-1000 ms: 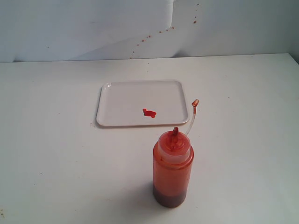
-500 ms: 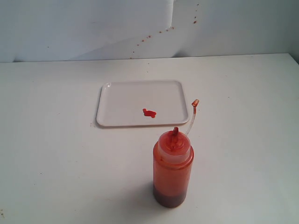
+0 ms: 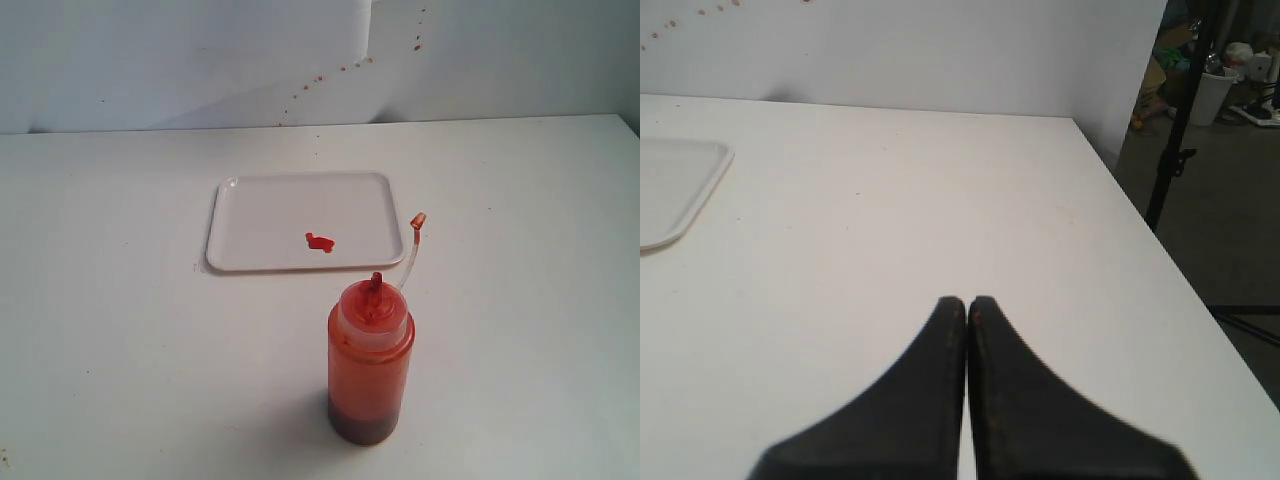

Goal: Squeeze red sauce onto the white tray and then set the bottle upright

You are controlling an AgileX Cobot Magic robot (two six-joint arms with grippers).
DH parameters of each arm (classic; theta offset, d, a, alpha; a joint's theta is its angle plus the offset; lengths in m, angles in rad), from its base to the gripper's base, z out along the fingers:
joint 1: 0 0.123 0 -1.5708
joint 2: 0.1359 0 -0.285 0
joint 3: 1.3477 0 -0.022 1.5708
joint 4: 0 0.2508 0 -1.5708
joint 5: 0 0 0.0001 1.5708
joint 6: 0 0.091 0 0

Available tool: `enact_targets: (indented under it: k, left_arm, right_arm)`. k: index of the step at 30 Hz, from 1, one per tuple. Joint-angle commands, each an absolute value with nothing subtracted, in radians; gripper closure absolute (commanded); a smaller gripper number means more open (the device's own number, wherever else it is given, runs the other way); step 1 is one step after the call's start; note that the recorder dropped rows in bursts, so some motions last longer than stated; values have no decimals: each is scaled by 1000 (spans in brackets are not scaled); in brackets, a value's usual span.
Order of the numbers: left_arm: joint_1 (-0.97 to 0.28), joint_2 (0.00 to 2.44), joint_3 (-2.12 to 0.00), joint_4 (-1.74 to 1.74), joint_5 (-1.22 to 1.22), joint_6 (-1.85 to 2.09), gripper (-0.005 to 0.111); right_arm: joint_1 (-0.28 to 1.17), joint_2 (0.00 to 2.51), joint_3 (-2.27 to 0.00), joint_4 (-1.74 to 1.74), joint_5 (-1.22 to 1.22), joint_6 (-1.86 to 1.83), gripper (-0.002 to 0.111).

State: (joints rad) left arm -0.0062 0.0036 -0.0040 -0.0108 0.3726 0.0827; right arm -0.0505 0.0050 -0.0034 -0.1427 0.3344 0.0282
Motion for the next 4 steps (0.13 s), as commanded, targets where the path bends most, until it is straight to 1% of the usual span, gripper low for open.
enact_targets:
  k: [1,4]
  left_arm:
    - [-5,0,0,-13,367,85,105]
    - [-5,0,0,-13,367,85,105]
  right_arm:
    - [-47,0,0,-143,337,30,107]
    - [-47,0,0,-143,337,30,107]
